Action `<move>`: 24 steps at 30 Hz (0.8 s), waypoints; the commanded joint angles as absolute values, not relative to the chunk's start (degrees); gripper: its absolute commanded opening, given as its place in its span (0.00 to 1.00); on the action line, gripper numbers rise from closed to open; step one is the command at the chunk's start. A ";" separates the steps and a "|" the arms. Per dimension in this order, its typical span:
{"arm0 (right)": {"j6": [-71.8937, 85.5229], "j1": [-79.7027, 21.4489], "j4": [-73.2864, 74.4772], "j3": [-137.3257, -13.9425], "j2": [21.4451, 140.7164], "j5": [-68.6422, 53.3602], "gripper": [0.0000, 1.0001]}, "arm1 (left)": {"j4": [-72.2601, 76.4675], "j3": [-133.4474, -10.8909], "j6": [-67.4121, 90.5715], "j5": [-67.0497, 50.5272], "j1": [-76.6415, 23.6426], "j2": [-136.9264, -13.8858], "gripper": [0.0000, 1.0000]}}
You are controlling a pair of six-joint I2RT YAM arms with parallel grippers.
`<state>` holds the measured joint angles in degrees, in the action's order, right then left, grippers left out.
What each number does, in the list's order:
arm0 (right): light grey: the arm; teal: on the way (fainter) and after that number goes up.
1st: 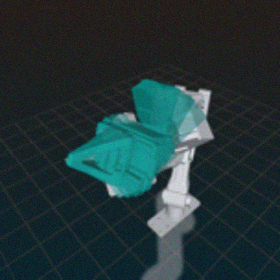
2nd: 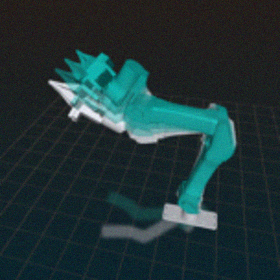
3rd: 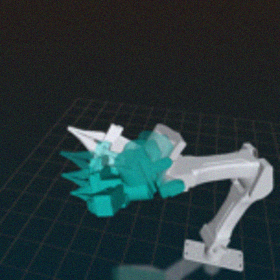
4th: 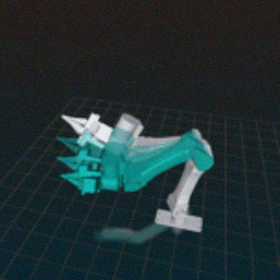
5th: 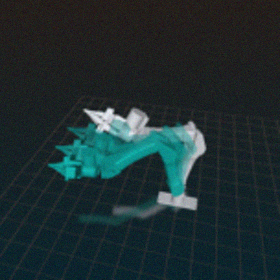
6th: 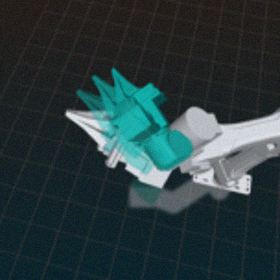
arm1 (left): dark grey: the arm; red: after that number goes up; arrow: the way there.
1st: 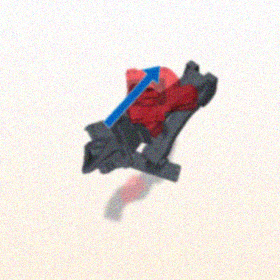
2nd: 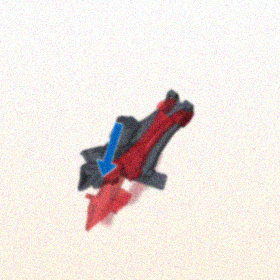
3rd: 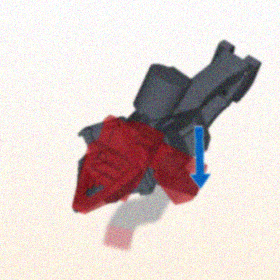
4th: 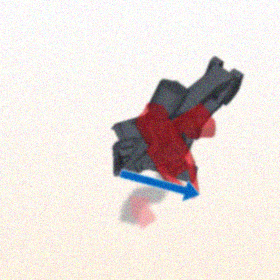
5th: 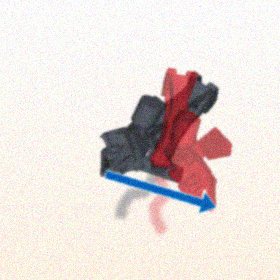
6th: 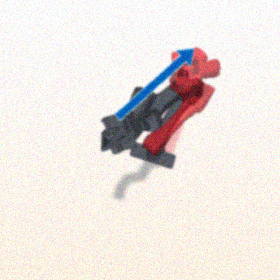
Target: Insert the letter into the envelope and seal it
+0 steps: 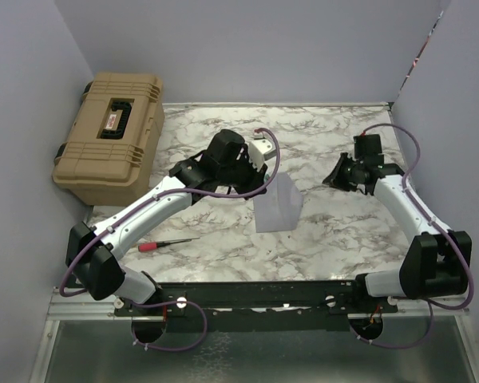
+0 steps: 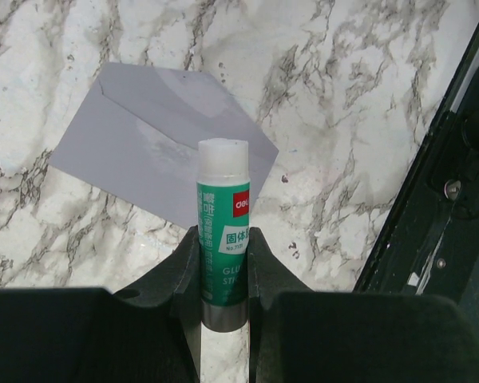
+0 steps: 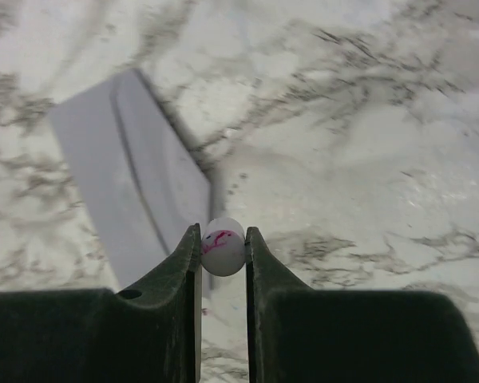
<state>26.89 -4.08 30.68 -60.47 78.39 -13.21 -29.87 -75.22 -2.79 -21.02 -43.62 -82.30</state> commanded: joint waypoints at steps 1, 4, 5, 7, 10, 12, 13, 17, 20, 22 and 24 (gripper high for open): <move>27.40 -8.87 31.56 -53.56 76.49 7.90 0.00 | -22.65 -75.96 2.42 -19.08 -43.60 -81.61 0.00; 30.14 -11.86 30.36 -49.52 76.69 11.28 0.00 | -20.58 -75.61 3.56 -19.07 -43.64 -81.72 0.00; 31.48 -12.58 30.33 -48.44 76.99 12.19 0.00 | -20.19 -75.67 3.84 -19.01 -43.64 -81.91 0.00; 33.48 -14.29 29.67 -46.40 77.33 13.39 0.00 | -19.89 -75.76 4.15 -18.81 -43.65 -82.31 0.00; 35.29 -16.72 27.61 -43.55 77.83 13.41 0.01 | -19.64 -75.76 4.52 -18.63 -43.64 -82.80 0.00; 36.79 -18.15 26.92 -42.72 78.76 13.91 0.02 | -19.52 -75.87 4.47 -18.85 -43.62 -83.07 0.00; 37.35 -18.52 26.52 -42.45 79.31 13.97 0.03 | -19.48 -75.88 4.48 -18.93 -43.62 -83.18 0.00; 38.87 -20.12 24.75 -41.91 81.15 14.59 0.07 | -19.48 -75.98 4.33 -18.85 -43.62 -83.48 0.00; 40.25 -21.79 25.44 -42.01 82.35 17.89 0.11 | -19.43 -76.03 4.28 -18.56 -43.60 -83.50 0.00; 40.94 -22.28 26.00 -41.96 82.75 19.31 0.14 | -19.49 -75.95 4.18 -18.46 -43.66 -83.33 0.00; 41.33 -22.69 26.03 -41.84 83.16 20.31 0.14 | -19.48 -75.79 4.07 -18.35 -43.63 -83.18 0.00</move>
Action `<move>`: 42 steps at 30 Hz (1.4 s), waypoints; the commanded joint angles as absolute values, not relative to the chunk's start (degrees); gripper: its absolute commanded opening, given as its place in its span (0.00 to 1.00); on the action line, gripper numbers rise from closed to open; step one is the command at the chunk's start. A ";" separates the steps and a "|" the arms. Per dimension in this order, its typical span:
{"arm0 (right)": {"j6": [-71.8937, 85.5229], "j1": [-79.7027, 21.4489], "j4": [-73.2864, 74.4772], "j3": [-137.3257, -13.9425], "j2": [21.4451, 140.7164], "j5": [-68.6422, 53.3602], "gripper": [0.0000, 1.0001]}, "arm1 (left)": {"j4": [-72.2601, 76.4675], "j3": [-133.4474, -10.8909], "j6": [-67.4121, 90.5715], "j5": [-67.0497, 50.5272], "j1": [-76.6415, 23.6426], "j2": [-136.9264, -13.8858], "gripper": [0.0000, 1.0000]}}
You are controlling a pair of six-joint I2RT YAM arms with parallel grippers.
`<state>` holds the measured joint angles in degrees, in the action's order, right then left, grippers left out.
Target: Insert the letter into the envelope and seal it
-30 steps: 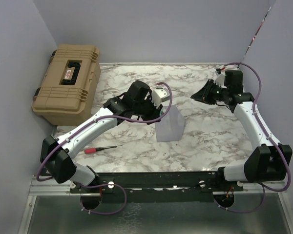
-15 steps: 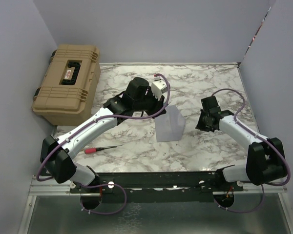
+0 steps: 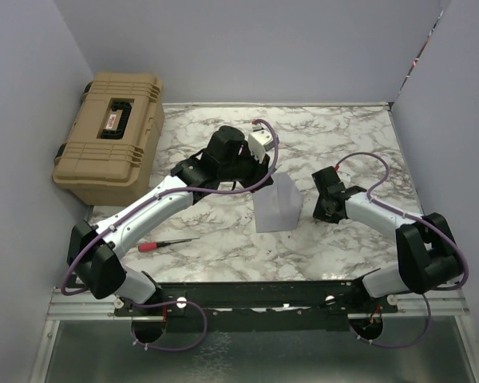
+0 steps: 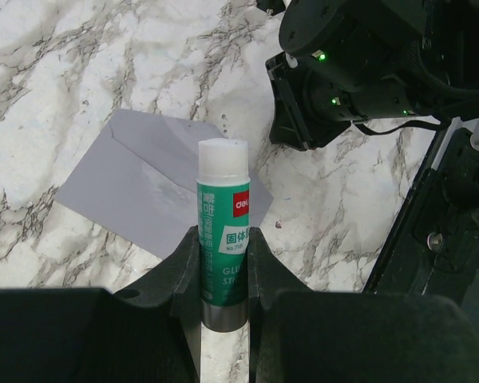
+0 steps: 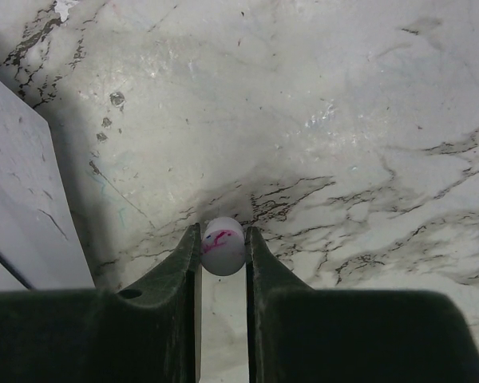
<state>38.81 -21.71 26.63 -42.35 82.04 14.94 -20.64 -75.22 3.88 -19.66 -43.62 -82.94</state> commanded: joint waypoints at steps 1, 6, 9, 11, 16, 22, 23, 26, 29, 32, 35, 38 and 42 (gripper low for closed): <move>41.57 -22.82 26.02 -41.70 83.41 20.58 0.15 | -19.50 -75.72 4.10 -18.30 -43.61 -83.09 0.00; 42.80 -23.71 26.44 -41.60 84.71 20.90 0.24 | -19.45 -75.28 4.04 -18.11 -43.59 -82.78 0.00; 43.06 -24.08 26.54 -41.41 84.68 20.34 0.31 | -19.50 -75.03 3.99 -18.00 -43.61 -82.53 0.00; 43.23 -24.13 26.61 -41.44 84.57 19.83 0.35 | -19.44 -74.91 3.94 -17.86 -43.60 -82.44 0.00; 43.30 -24.16 27.31 -41.99 83.93 18.27 0.39 | -19.50 -74.79 3.89 -17.67 -43.65 -82.13 0.00; 43.14 -24.17 29.67 -43.78 82.70 17.65 0.43 | -19.45 -74.79 4.04 -17.75 -43.63 -82.08 0.00; 43.15 -24.16 30.68 -44.46 82.29 17.85 0.43 | -19.42 -74.87 4.08 -17.75 -43.64 -82.09 0.00; 43.83 -24.15 34.71 -47.39 79.17 19.02 0.50 | -19.31 -75.26 4.53 -17.75 -43.63 -81.93 0.00; 44.97 -24.17 39.91 -51.12 73.84 21.33 0.58 | -18.08 -75.58 6.15 -17.67 -43.59 -81.79 0.00; 45.26 -24.17 43.36 -54.76 67.78 22.74 0.63 | -15.11 -75.13 9.03 -17.32 -43.59 -81.52 0.00; 42.68 -24.14 39.51 -56.87 61.63 18.32 0.65 | -10.98 -74.34 13.12 -16.39 -43.51 -81.25 0.00; 39.08 -24.17 30.28 -57.96 57.00 6.08 0.68 | -7.25 -74.26 16.18 -16.13 -43.53 -81.32 0.00; 41.75 -24.14 14.50 -58.71 54.01 -12.09 0.74 | -2.87 -74.53 19.15 -17.82 -43.52 -81.40 0.00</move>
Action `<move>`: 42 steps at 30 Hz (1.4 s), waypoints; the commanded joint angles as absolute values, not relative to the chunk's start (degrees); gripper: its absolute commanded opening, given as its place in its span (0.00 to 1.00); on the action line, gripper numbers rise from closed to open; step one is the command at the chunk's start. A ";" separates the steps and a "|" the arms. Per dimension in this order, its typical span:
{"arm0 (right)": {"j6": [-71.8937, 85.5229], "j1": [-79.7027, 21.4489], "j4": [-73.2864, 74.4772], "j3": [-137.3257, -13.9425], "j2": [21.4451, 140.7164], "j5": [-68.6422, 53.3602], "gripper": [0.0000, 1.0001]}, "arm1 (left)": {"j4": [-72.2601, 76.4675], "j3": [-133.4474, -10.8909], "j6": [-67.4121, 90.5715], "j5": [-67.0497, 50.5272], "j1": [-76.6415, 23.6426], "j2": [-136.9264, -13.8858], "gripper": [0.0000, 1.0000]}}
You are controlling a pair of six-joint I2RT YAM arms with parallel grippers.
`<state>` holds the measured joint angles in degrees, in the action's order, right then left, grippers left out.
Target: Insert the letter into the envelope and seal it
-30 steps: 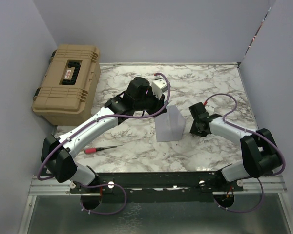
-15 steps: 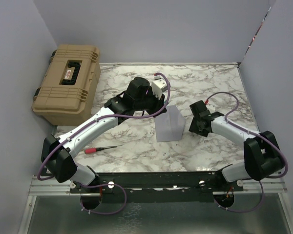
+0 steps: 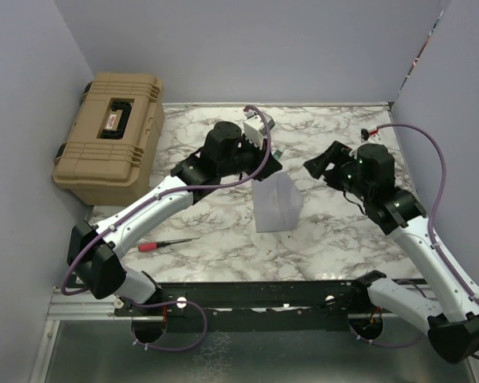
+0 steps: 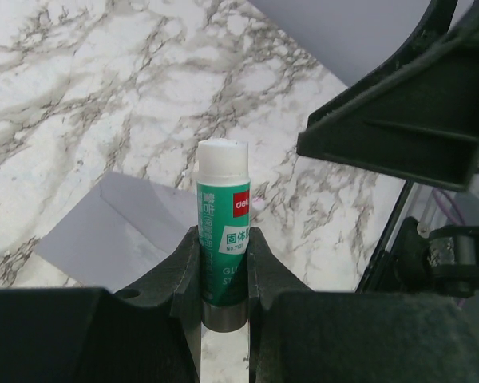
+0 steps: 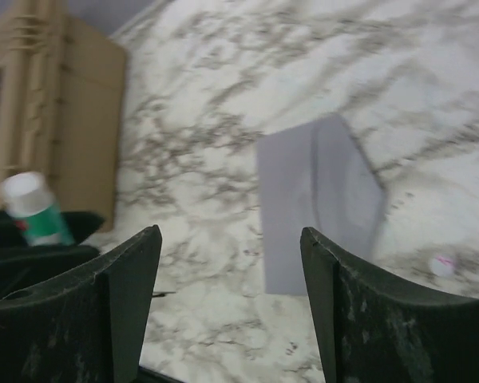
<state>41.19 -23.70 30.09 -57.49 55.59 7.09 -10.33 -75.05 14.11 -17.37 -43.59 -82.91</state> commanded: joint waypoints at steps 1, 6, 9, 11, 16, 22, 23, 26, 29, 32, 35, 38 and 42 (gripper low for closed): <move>43.64 -24.17 11.19 -58.69 53.63 -14.17 0.75 | -1.83 -74.53 19.81 -18.22 -43.55 -81.39 0.00; 47.23 -24.14 6.14 -62.09 55.14 -16.82 0.76 | 2.76 -73.65 23.24 -20.92 -43.53 -80.51 0.00; 45.89 -24.15 6.23 -64.66 57.77 -18.94 0.77 | 5.71 -72.45 24.88 -23.57 -43.51 -79.81 0.00; 45.27 -24.17 5.63 -65.50 58.88 -19.78 0.76 | 6.80 -71.96 25.57 -24.63 -43.51 -79.52 0.00; 44.47 -24.17 6.17 -67.33 61.22 -22.09 0.67 | 8.71 -71.25 27.33 -25.99 -43.53 -78.54 0.00; 45.35 -24.17 5.10 -66.56 61.59 -24.64 0.54 | 9.88 -70.32 28.16 -26.24 -43.46 -77.56 0.00; 45.38 -24.13 4.91 -66.56 61.65 -24.97 0.50 | 9.92 -70.31 28.21 -26.35 -43.46 -77.52 0.00; 45.49 -24.17 5.54 -66.77 61.68 -23.87 0.33 | 9.66 -70.98 28.48 -26.65 -43.46 -77.73 0.00; 44.86 -24.17 5.46 -66.93 61.78 -23.31 0.22 | 9.12 -72.16 29.09 -27.71 -43.21 -78.29 0.00; 43.43 -24.17 5.50 -67.50 62.33 -24.61 0.12 | 7.51 -73.36 30.17 -28.34 -42.39 -78.71 0.11; 40.37 -24.15 6.51 -68.38 62.61 -26.58 0.11 | 6.33 -73.90 34.65 -28.71 -39.01 -78.94 0.43; 37.29 -24.13 8.48 -69.87 63.43 -29.30 0.11 | 6.30 -74.45 39.81 -33.88 -34.57 -80.49 0.54; 35.87 -24.17 8.14 -71.05 65.10 -34.43 0.11 | 6.40 -74.88 41.62 -41.02 -32.35 -83.21 0.55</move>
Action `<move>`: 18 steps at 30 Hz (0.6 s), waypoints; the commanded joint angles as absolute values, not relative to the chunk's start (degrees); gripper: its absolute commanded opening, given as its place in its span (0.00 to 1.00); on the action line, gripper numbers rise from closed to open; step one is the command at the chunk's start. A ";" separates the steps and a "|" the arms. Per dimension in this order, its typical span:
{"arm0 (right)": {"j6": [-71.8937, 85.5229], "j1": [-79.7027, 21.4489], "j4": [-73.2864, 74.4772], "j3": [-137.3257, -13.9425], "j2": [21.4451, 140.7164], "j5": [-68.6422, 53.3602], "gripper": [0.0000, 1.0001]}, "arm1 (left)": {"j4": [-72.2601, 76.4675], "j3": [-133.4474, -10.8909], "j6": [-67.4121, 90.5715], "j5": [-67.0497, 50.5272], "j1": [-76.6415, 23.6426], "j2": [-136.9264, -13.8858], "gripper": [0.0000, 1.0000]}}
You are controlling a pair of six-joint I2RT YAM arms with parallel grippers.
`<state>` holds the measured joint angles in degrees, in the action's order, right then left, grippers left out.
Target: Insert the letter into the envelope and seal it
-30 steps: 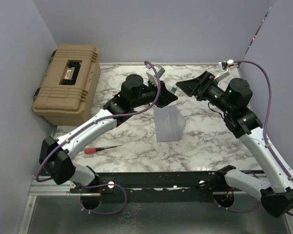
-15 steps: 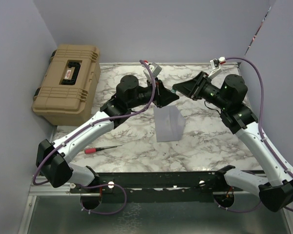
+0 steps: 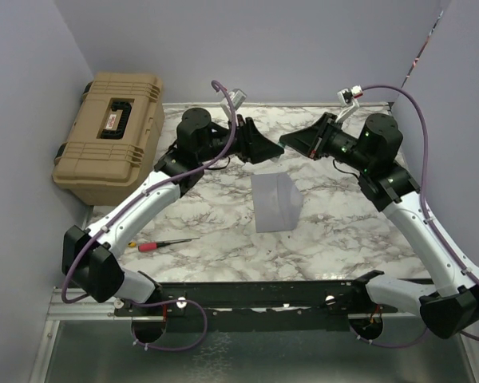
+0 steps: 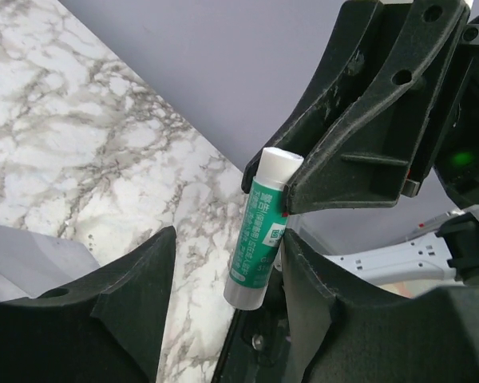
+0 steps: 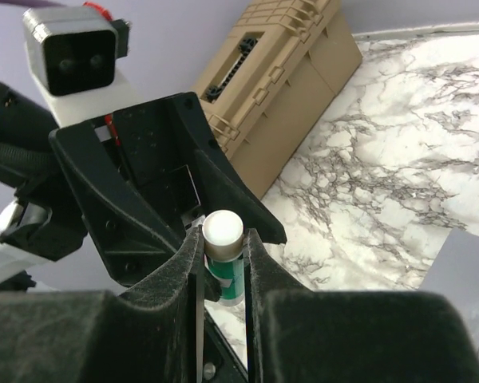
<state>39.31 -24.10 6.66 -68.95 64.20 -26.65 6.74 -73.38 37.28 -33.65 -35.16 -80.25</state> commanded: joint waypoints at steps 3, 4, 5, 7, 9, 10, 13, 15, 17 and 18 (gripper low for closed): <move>36.58 -24.17 7.59 -70.61 65.96 -35.74 0.11 | 6.46 -75.05 41.33 -43.59 -32.13 -84.02 0.54; 36.63 -24.13 7.56 -70.46 66.43 -36.26 0.11 | 6.45 -75.06 41.11 -43.96 -32.04 -84.15 0.54; 36.76 -24.10 7.68 -70.40 66.71 -36.37 0.11 | 6.48 -75.10 40.87 -44.23 -31.90 -84.27 0.54; 36.91 -24.17 7.38 -70.36 67.21 -37.25 0.11 | 6.43 -75.23 40.19 -44.67 -31.74 -84.73 0.52; 37.17 -24.10 6.95 -70.48 67.64 -38.08 0.11 | 6.41 -75.46 40.00 -45.41 -31.56 -85.39 0.45; 37.40 -24.16 6.58 -70.49 67.86 -38.54 0.11 | 6.42 -75.64 40.06 -45.86 -31.60 -85.82 0.41; 37.69 -24.17 6.24 -70.83 68.58 -39.42 0.15 | 6.42 -76.17 39.99 -46.22 -31.55 -86.95 0.18; 37.72 -24.13 6.30 -70.14 67.95 -37.59 0.34 | 6.42 -75.93 39.60 -44.04 -31.55 -86.75 0.00; 38.54 -24.14 6.25 -68.71 66.15 -32.07 0.58 | 6.48 -75.33 39.74 -40.96 -31.56 -86.11 0.00; 39.00 -24.13 7.11 -68.43 65.22 -28.64 0.66 | 6.86 -75.06 40.10 -39.55 -31.53 -85.84 0.00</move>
<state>37.76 -23.62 7.07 -69.25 68.69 -32.91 7.07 -75.13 40.40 -46.09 -32.18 -85.58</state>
